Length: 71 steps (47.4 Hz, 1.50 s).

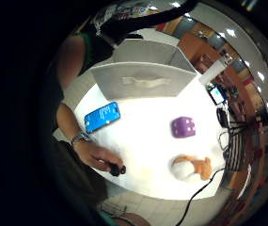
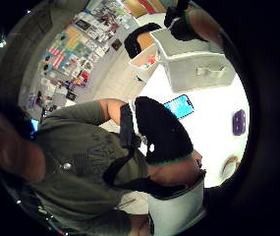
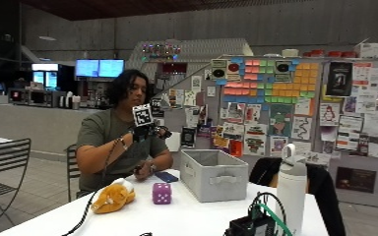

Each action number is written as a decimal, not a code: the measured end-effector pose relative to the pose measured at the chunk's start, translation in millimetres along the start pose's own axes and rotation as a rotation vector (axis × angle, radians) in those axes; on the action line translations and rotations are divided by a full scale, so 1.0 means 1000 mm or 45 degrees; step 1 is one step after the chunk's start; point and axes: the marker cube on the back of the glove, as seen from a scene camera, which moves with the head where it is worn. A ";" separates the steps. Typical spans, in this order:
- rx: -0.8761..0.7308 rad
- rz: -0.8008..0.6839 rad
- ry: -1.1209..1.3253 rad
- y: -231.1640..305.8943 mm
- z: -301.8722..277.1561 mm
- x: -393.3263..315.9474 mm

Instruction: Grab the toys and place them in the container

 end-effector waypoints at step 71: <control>0.983 0.584 -0.298 -0.045 -0.040 0.078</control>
